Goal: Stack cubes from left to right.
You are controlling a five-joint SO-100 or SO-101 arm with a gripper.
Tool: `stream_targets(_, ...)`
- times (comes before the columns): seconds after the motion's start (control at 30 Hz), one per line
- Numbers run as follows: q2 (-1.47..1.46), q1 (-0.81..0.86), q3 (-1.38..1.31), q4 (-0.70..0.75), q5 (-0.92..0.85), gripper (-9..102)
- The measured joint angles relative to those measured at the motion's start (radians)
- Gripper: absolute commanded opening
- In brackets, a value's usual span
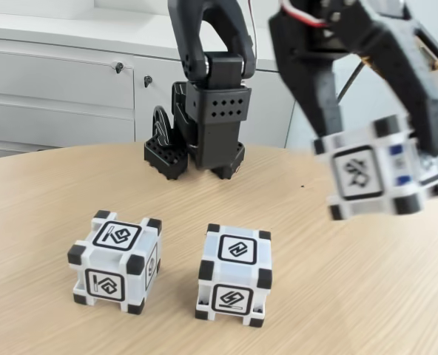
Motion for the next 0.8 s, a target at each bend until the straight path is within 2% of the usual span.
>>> stream_targets(0.8, 0.000, 0.414, 0.000, 0.003, -0.051, 15)
